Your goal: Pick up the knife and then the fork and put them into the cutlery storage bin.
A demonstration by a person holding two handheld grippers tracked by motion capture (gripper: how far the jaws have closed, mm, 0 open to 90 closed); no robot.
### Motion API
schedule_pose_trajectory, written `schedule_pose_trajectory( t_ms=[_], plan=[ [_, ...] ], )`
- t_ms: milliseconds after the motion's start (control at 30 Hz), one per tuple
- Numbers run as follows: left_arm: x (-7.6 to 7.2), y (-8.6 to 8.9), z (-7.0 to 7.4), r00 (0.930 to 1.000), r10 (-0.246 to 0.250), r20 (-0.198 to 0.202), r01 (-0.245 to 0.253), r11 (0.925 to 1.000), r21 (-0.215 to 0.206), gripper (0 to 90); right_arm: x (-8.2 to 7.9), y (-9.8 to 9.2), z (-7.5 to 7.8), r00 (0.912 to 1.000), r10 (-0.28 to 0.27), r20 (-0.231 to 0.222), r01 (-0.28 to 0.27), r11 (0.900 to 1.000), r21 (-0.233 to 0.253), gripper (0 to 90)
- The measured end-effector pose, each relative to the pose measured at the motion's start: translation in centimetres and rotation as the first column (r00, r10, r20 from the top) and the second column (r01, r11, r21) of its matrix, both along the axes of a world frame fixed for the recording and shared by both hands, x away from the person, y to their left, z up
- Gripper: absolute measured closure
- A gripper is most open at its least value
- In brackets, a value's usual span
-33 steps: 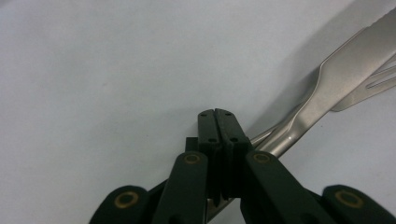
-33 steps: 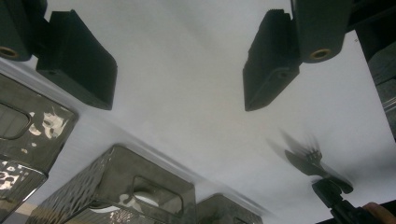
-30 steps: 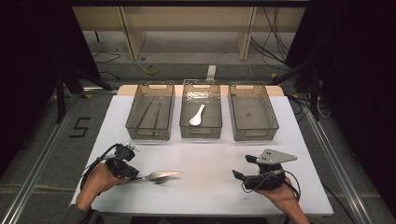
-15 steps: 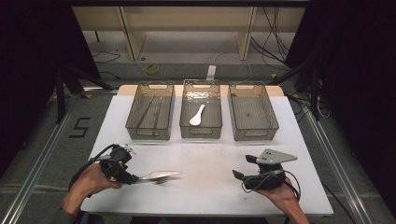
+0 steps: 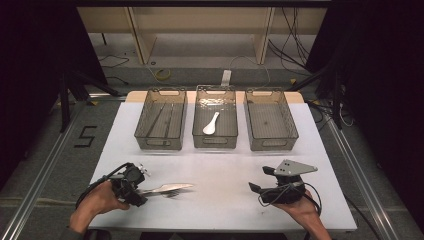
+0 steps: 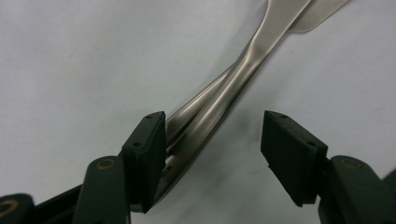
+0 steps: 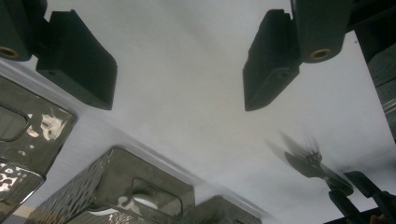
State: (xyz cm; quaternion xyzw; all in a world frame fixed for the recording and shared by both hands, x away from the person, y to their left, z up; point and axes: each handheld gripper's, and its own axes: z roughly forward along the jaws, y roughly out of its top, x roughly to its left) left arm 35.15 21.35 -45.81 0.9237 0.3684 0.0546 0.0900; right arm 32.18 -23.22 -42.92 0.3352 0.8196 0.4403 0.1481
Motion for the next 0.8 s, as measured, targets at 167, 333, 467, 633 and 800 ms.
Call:
schedule_pose_trajectory(
  t_ms=[167, 333, 467, 633, 800],
  plan=[
    [-0.01, 0.03, -0.22, 0.9996, -0.02, 0.021, 0.019, 0.9997, 0.016, 50.6, 0.0, 0.05, -0.01, 1.0, 0.004, 0.001, -0.004, 1.0, -0.003, 27.1],
    [0.0, 0.04, -0.19, 0.9992, -0.025, 0.031, 0.024, 0.9991, 0.036, 56.2, -0.01, 0.08, -0.01, 1.0, 0.004, 0.001, -0.004, 1.0, -0.004, 27.1],
    [-0.07, 0.02, -0.19, 0.9994, -0.027, 0.021, 0.027, 0.9991, 0.033, 60.9, -0.02, 0.11, 0.0, 1.0, 0.005, 0.001, -0.005, 1.0, -0.004, 27.1],
    [-0.09, -0.07, -0.16, 0.9986, -0.051, 0.011, 0.051, 0.9978, 0.043, 63.2, -0.03, 0.14, 0.0, 1.0, 0.007, 0.0, -0.007, 1.0, -0.004, 27.1],
    [0.0, -0.22, -0.09, 0.9984, -0.056, -0.01, 0.057, 0.9971, 0.051, 63.8, -0.02, 0.19, -0.03, 1.0, 0.008, 0.002, -0.008, 1.0, -0.008, 27.1]
  ],
)
